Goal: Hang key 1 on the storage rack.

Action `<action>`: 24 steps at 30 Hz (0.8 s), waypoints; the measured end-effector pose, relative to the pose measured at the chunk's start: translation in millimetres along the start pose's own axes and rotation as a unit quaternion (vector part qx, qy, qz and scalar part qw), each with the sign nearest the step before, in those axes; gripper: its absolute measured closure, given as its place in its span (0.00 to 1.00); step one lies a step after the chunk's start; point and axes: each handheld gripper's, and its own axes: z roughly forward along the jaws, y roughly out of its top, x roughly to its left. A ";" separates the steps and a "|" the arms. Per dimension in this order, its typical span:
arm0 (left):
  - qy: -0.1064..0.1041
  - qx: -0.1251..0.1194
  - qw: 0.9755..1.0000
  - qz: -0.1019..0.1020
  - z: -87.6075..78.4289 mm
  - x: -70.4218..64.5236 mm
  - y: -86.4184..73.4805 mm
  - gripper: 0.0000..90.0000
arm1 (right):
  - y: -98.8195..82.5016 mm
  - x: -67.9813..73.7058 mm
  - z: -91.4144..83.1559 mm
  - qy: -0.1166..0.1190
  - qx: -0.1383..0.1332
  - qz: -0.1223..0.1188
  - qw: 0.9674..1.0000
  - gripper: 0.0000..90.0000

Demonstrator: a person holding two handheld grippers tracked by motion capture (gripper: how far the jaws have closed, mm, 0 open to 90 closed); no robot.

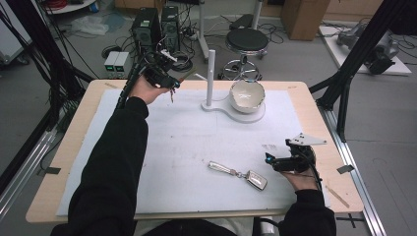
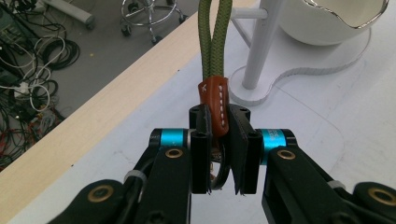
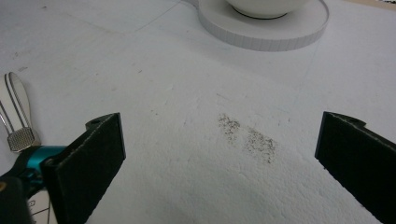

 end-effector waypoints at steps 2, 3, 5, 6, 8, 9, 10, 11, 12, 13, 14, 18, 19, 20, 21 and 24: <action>0.001 0.001 1.000 0.001 2.1 -1.4 1.2 0.88 | -0.1 -0.1 0.2 0.000 0.000 0.000 1.000 0.01; -0.002 0.002 1.000 0.000 3.0 -2.1 2.0 0.88 | -0.4 -0.4 0.4 0.000 0.000 -0.001 1.000 0.01; -0.002 0.001 1.000 0.000 4.9 -3.2 3.0 0.88 | -0.7 -1.1 0.6 0.000 0.001 -0.003 1.000 0.01; -0.002 0.001 1.000 -0.003 5.9 -4.0 3.4 0.88 | -0.8 -1.1 0.5 -0.001 0.001 -0.001 1.000 0.01; -0.003 0.003 1.000 -0.001 7.9 -5.5 4.2 0.88 | -0.8 -1.1 0.0 0.000 0.001 0.000 1.000 0.01; -0.005 0.005 1.000 0.000 9.3 -6.2 4.3 0.88 | -0.8 -1.0 0.0 0.001 0.000 0.001 1.000 0.01; -0.005 0.006 1.000 0.001 10.7 -7.0 4.3 0.88 | -0.9 -0.9 -0.1 0.001 0.000 0.001 1.000 0.01; -0.005 0.007 1.000 0.002 11.8 -7.6 4.2 0.88 | -0.9 -1.0 0.0 0.001 0.000 0.001 1.000 0.01; -0.007 0.007 1.000 0.000 13.1 -8.4 4.1 0.88 | -0.9 -1.1 0.0 0.001 0.000 0.000 1.000 0.01; -0.007 0.009 1.000 0.002 13.9 -9.0 4.2 0.88 | -0.9 -1.0 0.1 0.001 0.000 0.000 1.000 0.01; -0.007 0.011 1.000 0.004 14.7 -9.6 4.5 0.88 | -0.8 -1.1 0.1 0.001 0.001 -0.001 1.000 0.01; -0.010 0.012 1.000 0.003 19.0 -11.8 5.1 0.88 | -0.8 -1.1 0.2 0.001 0.000 -0.002 1.000 0.01; -0.010 0.014 1.000 0.006 20.2 -12.2 5.5 0.88 | -0.8 -1.1 0.3 0.001 0.000 -0.001 1.000 0.01; -0.012 0.013 1.000 0.006 21.5 -12.7 5.7 0.88 | -0.9 -1.1 0.3 0.000 0.000 0.000 1.000 0.01; -0.013 0.014 1.000 0.005 22.8 -13.1 5.8 0.88 | -0.8 -1.3 0.2 0.001 0.001 0.000 1.000 0.01; -0.016 0.015 1.000 0.004 28.2 -14.5 5.9 0.88 | -0.8 -1.0 0.4 0.000 0.000 -0.001 1.000 0.01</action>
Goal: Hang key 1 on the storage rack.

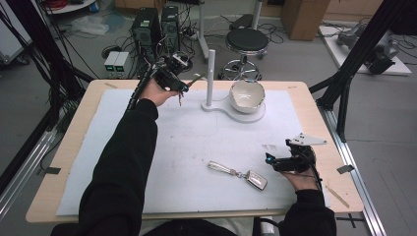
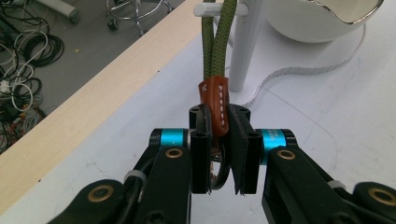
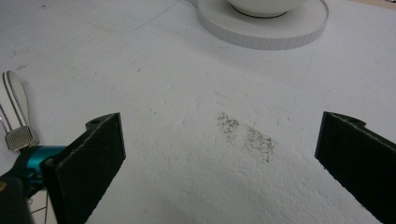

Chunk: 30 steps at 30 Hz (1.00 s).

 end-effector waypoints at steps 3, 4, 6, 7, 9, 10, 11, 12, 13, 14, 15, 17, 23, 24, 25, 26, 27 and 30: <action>-0.002 0.002 1.000 0.000 5.0 -2.3 0.7 0.88 | -0.1 0.1 0.2 0.000 0.002 0.000 1.000 0.01; -0.004 0.002 1.000 0.000 6.7 -3.2 0.8 0.88 | -0.1 0.1 0.1 -0.001 0.003 0.000 1.000 0.01; -0.001 0.006 1.000 0.000 10.0 -5.0 0.9 0.88 | -0.1 -0.1 0.0 -0.001 0.002 0.000 1.000 0.01; -0.001 0.008 1.000 -0.002 11.8 -5.3 0.8 0.88 | -0.1 -0.1 0.0 -0.001 0.002 -0.001 1.000 0.01; -0.006 0.011 1.000 -0.009 15.1 -5.2 0.1 0.88 | -0.3 0.3 0.1 -0.001 0.001 0.000 1.000 0.01; -0.009 0.011 1.000 -0.014 16.9 -5.2 -0.6 0.88 | -0.4 0.6 0.2 -0.002 0.002 -0.001 1.000 0.01; -0.013 0.011 1.000 -0.017 17.6 -4.9 -0.9 0.88 | -0.5 0.8 0.2 -0.001 0.003 -0.001 1.000 0.01; -0.017 0.010 1.000 -0.020 18.3 -4.6 -1.4 0.87 | -0.4 0.7 0.1 -0.001 0.002 -0.001 1.000 0.01; -0.019 0.009 0.999 -0.023 19.1 -4.1 -1.7 0.86 | -0.4 0.7 0.0 -0.002 0.002 0.000 1.000 0.01; -0.026 0.007 0.999 -0.028 19.3 -3.7 -2.0 0.84 | -0.5 0.6 -0.1 -0.001 0.002 0.000 1.000 0.01; -0.035 0.003 0.999 -0.030 19.1 -3.4 -2.1 0.78 | -0.4 0.6 -0.3 0.000 0.001 0.002 1.000 0.01; -0.051 -0.003 0.998 -0.042 17.7 -2.9 -1.8 0.61 | -0.6 0.5 -0.2 0.000 0.003 0.002 1.000 0.01; -0.036 -0.023 0.998 -0.048 12.1 -2.1 -2.0 0.26 | -1.0 0.7 -0.5 0.000 0.003 0.000 1.000 0.01; -0.035 -0.023 0.998 -0.047 11.3 -1.2 -2.3 0.18 | -1.1 0.6 -0.7 -0.001 0.003 0.001 1.000 0.01; -0.035 -0.024 0.998 -0.048 10.6 -0.6 -2.6 0.11 | -1.2 0.6 -1.0 -0.001 0.003 0.002 1.000 0.01; -0.034 -0.024 0.998 -0.048 9.6 0.1 -2.7 0.06 | -1.3 0.5 -1.0 -0.001 0.003 0.003 1.000 0.01; -0.034 -0.028 0.998 -0.051 8.6 0.4 -3.0 0.05 | -1.4 0.3 -0.9 -0.001 0.002 0.003 1.000 0.01; -0.033 -0.043 0.997 -0.050 3.5 2.3 -5.2 0.02 | -1.4 0.2 -1.0 -0.001 0.003 0.003 1.000 0.01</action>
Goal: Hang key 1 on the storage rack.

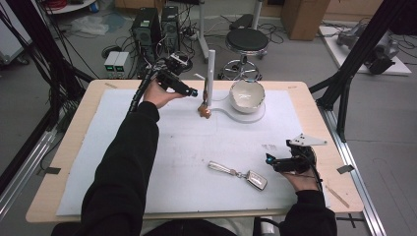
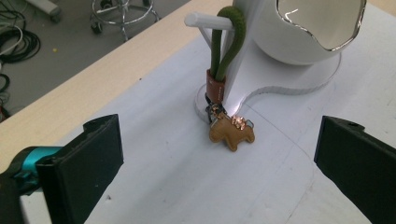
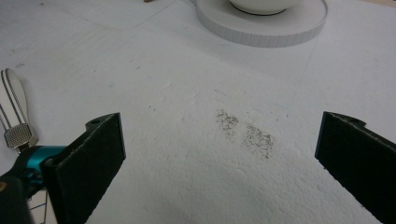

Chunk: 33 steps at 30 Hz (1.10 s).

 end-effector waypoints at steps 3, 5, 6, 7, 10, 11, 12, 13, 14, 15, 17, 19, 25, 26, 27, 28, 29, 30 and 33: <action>-0.001 -0.018 1.000 -0.006 -5.4 3.1 -5.5 0.02 | -0.1 -0.1 0.1 0.000 0.000 -0.001 1.000 0.01; -0.001 -0.021 1.000 -0.010 -8.9 5.4 -10.6 0.02 | -0.4 -0.1 0.2 0.000 0.001 -0.001 1.000 0.01; 0.001 -0.025 1.000 -0.013 -10.8 6.4 -13.6 0.02 | -0.6 -0.2 0.2 0.000 0.001 -0.001 1.000 0.01; 0.004 -0.030 0.999 -0.013 -12.6 7.6 -17.0 0.02 | -0.7 -0.3 -0.1 0.000 0.001 0.000 1.000 0.01; 0.009 -0.033 0.999 -0.018 -17.0 13.0 -26.4 0.02 | -0.6 -0.9 -0.8 -0.001 -0.002 -0.001 1.000 0.01; 0.010 -0.034 0.999 -0.019 -18.1 14.4 -29.6 0.02 | -0.7 -0.4 -1.0 0.000 -0.001 0.002 1.000 0.01; 0.012 -0.036 0.999 -0.021 -19.3 15.5 -32.7 0.02 | -0.7 -0.4 -0.8 -0.001 0.000 0.001 1.000 0.01; 0.012 -0.039 0.999 -0.023 -20.6 16.6 -35.7 0.02 | -0.7 -0.5 -0.5 -0.001 0.000 -0.001 1.000 0.01; 0.011 -0.040 0.999 -0.025 -22.0 17.6 -38.5 0.02 | -0.7 -0.2 -0.3 -0.001 0.001 0.000 1.000 0.01; 0.010 -0.039 0.999 -0.025 -23.7 18.8 -41.5 0.02 | -0.8 -0.2 -0.1 -0.001 0.001 -0.001 1.000 0.01; 0.012 -0.042 0.999 -0.024 -26.2 19.9 -45.4 0.02 | -0.7 -0.2 0.1 -0.002 0.002 -0.003 1.000 0.01; 0.012 -0.049 0.998 -0.026 -30.4 20.8 -49.9 0.02 | -0.9 -0.1 0.2 -0.001 0.002 -0.004 1.000 0.01; 0.010 -0.054 0.998 -0.032 -40.6 20.6 -60.1 0.02 | -1.2 0.3 -0.1 -0.002 0.004 -0.001 1.000 0.01; 0.012 -0.055 0.998 -0.032 -42.2 20.0 -61.8 0.02 | -1.2 0.3 0.0 -0.002 0.004 -0.001 1.000 0.01; 0.013 -0.054 0.998 -0.031 -44.3 19.8 -63.5 0.02 | -1.3 0.5 0.0 -0.001 0.005 -0.001 1.000 0.01; 0.014 -0.055 0.998 -0.031 -46.4 19.5 -66.0 0.02 | -1.3 0.6 0.1 -0.001 0.005 -0.002 1.000 0.01; 0.016 -0.057 0.998 -0.032 -47.3 19.1 -67.4 0.02 | -1.3 0.8 0.1 -0.001 0.005 -0.001 1.000 0.01; 0.018 -0.057 0.998 -0.030 -48.8 19.0 -69.2 0.02 | -1.3 0.8 0.1 -0.001 0.005 -0.001 1.000 0.01; 0.023 -0.056 0.998 -0.024 -53.0 18.3 -74.0 0.02 | -1.4 0.9 0.2 -0.002 0.005 -0.002 1.000 0.01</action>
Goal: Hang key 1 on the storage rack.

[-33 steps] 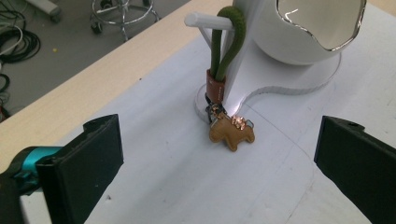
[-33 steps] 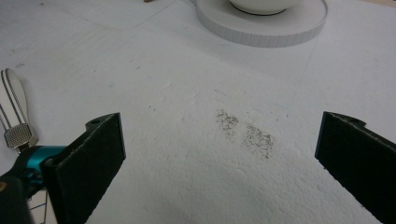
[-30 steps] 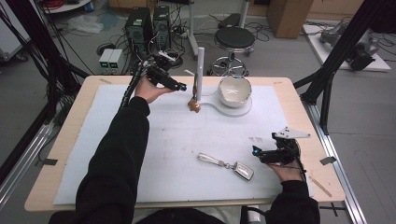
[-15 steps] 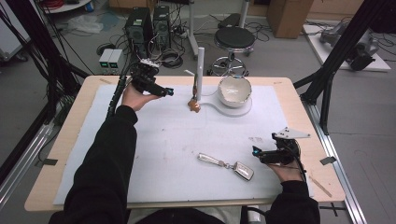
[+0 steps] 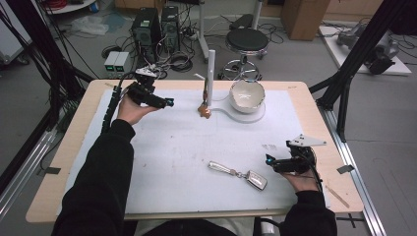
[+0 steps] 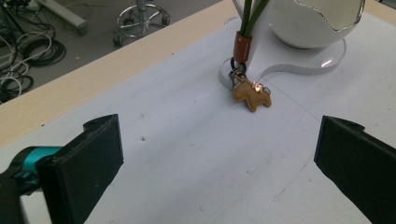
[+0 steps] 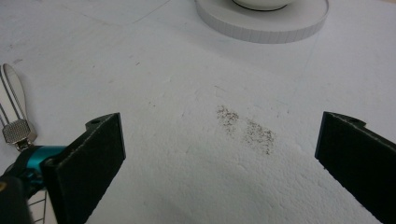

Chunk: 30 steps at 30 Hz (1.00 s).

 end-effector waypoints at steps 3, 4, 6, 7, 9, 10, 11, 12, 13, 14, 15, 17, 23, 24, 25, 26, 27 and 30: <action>0.000 -0.005 1.000 -0.003 -4.7 0.3 -5.2 0.02 | -0.1 0.0 0.0 0.000 0.001 0.000 1.000 0.01; -0.004 -0.005 1.000 -0.005 -6.1 1.1 -7.1 0.02 | -0.3 -0.1 0.1 0.000 0.001 -0.001 1.000 0.01; -0.008 -0.008 1.000 -0.009 -9.2 2.3 -11.2 0.02 | -0.6 -0.2 0.2 -0.001 0.002 -0.001 1.000 0.01; -0.006 -0.010 1.000 -0.009 -10.8 2.3 -13.2 0.02 | -0.7 -0.2 0.2 -0.001 0.002 0.000 1.000 0.01; -0.005 -0.011 1.000 -0.008 -14.2 2.1 -16.9 0.02 | -0.9 -0.3 0.4 -0.001 0.002 0.000 1.000 0.01; -0.004 -0.011 1.000 -0.007 -16.1 1.9 -18.8 0.02 | -0.9 -0.3 0.4 -0.001 0.003 0.000 1.000 0.01; -0.002 -0.013 1.000 -0.008 -17.8 1.3 -20.9 0.02 | -0.9 -0.3 0.5 -0.001 0.002 -0.001 1.000 0.01; -0.003 -0.015 1.000 -0.007 -19.8 1.2 -22.9 0.02 | -0.9 0.0 0.4 0.000 0.004 0.001 1.000 0.01; -0.003 -0.017 1.000 -0.007 -21.6 1.0 -24.9 0.02 | -0.9 0.2 0.5 0.000 0.004 0.001 1.000 0.01; -0.004 -0.019 1.000 -0.009 -23.2 0.2 -27.0 0.02 | -0.9 0.1 0.6 -0.001 0.005 0.000 1.000 0.01; -0.003 -0.020 1.000 -0.006 -25.1 -0.1 -29.1 0.02 | -1.1 0.2 0.8 -0.001 0.005 -0.001 1.000 0.01; 0.002 -0.025 1.000 -0.004 -29.3 -1.8 -33.2 0.02 | -1.3 0.1 1.1 -0.001 0.005 -0.002 1.000 0.01; 0.005 -0.035 0.999 -0.009 -41.6 -2.8 -46.4 0.02 | -1.5 0.3 1.5 -0.002 0.009 -0.001 1.000 0.01; 0.007 -0.037 0.999 -0.010 -44.0 -2.9 -49.1 0.02 | -1.7 0.3 1.6 -0.002 0.009 -0.002 1.000 0.01; 0.007 -0.038 0.999 -0.010 -46.4 -3.0 -51.8 0.02 | -1.8 0.2 1.7 -0.002 0.008 -0.002 1.000 0.01; 0.009 -0.039 0.999 -0.008 -48.8 -3.0 -54.4 0.02 | -1.9 0.2 1.7 -0.002 0.009 -0.002 1.000 0.01; 0.011 -0.041 0.999 -0.007 -51.1 -3.0 -57.4 0.02 | -1.9 0.3 1.7 -0.002 0.009 -0.001 1.000 0.01; 0.013 -0.047 0.999 -0.008 -57.1 -3.2 -66.0 0.02 | -1.9 0.3 1.9 -0.002 0.009 -0.003 1.000 0.01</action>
